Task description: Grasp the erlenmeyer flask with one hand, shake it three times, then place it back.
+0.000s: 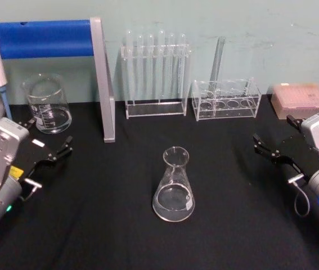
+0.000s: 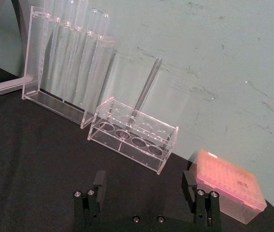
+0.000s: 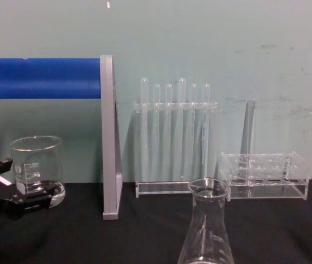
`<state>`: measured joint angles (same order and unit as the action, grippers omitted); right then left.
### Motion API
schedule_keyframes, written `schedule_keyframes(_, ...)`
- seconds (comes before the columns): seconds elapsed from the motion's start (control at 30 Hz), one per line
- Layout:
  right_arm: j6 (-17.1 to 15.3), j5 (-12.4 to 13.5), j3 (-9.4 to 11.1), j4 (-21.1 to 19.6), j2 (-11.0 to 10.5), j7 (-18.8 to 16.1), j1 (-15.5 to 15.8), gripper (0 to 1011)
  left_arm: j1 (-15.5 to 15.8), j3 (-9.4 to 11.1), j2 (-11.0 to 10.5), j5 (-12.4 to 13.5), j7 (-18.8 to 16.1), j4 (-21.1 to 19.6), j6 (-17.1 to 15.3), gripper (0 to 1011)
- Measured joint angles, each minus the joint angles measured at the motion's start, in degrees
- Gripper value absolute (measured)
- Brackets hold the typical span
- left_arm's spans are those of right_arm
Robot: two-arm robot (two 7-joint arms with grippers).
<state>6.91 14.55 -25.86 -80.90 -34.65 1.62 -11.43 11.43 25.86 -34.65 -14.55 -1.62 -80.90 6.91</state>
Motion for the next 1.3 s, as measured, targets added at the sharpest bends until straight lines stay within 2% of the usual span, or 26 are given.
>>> schedule_keyframes(0.67, 0.02, 0.01, 0.35, 0.0, -0.08, -0.66, 0.09, 1003, 0.0, 0.0, 0.0, 0.0, 0.0, 0.0, 0.0, 1001)
schedule_keyframes(0.73, -0.03, 0.22, 0.63, -0.02, -0.27, -1.6, 0.2, 1002, 0.0, 0.0, 0.0, 0.0, 0.0, 0.0, 0.0, 1001)
schedule_keyframes(0.93, -1.76, 3.07, 2.31, -2.02, -2.29, -7.03, 1.35, 1002, 0.0, 0.0, 0.0, 0.0, 0.0, 0.0, 0.0, 1001)
schedule_keyframes(0.97, -1.76, 3.07, 2.31, -2.02, -2.29, -7.03, 1.35, 1002, 0.0, 0.0, 0.0, 0.0, 0.0, 0.0, 0.0, 1001)
schedule_keyframes(1.3, -2.54, 10.11, 6.15, -9.62, -6.84, -16.99, 6.25, 1003, 0.0, 0.0, 0.0, 0.0, 0.0, 0.0, 0.0, 1001)
